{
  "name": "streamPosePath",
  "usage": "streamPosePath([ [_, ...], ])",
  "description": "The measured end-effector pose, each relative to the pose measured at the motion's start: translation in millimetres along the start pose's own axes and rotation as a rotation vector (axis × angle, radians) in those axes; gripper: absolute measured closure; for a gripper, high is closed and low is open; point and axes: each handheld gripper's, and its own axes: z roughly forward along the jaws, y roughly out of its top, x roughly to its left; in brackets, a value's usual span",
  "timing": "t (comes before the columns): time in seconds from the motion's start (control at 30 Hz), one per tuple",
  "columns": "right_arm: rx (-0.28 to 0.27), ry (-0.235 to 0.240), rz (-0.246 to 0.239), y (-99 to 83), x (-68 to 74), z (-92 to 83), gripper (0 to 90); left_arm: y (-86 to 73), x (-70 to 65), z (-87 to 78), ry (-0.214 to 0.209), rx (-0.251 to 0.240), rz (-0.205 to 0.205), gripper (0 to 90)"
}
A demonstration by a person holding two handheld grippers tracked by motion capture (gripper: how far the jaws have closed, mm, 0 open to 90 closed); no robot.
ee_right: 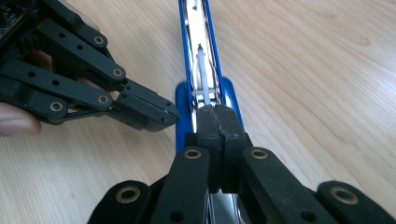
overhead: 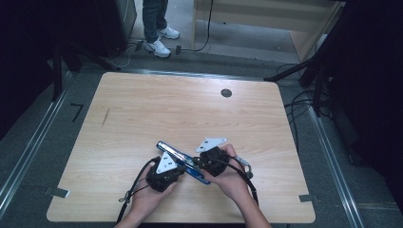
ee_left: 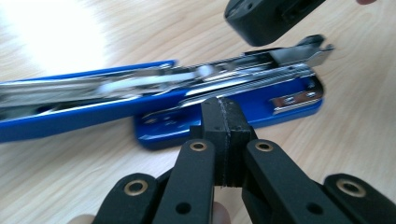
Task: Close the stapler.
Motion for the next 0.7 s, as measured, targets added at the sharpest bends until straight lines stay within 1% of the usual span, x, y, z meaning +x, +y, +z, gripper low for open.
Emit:
streamPosePath([
  [0.03,-0.005,0.005,0.007,1.2,0.3,1.1,90.0,-0.6,5.1,-3.2,0.010,-0.002,-0.020,90.0],
  [0.13,-0.022,0.011,0.020,4.9,-0.5,7.0,90.0,-1.6,17.0,-8.5,0.038,-0.007,-0.054,90.0],
  [0.17,-0.027,0.016,0.029,6.0,-0.6,9.0,90.0,-2.2,22.0,-9.8,0.054,-0.007,-0.064,90.0],
  [0.2,-0.030,0.016,0.033,7.6,-0.7,11.4,90.0,-2.6,24.9,-10.4,0.063,-0.004,-0.067,90.0],
  [0.3,-0.037,0.013,0.036,12.2,0.3,17.9,90.0,-4.8,36.1,-12.1,0.086,0.004,-0.096,90.0],
  [0.33,-0.036,0.009,0.036,14.2,1.3,20.2,90.0,-5.3,38.4,-12.5,0.099,0.007,-0.105,90.0],
  [0.47,-0.038,0.009,0.024,22.4,4.7,29.6,90.0,-7.4,46.2,-12.5,0.125,0.023,-0.123,90.0],
  [0.57,-0.033,0.005,0.018,29.4,8.2,38.6,90.0,-8.9,50.0,-10.7,0.133,0.032,-0.141,90.0],
  [0.63,-0.032,0.000,0.010,32.0,9.3,42.8,90.0,-8.9,50.5,-9.0,0.136,0.032,-0.142,90.0],
  [0.7,-0.025,-0.007,0.013,34.0,10.3,45.8,90.0,-8.6,50.5,-7.4,0.137,0.036,-0.145,90.0],
])
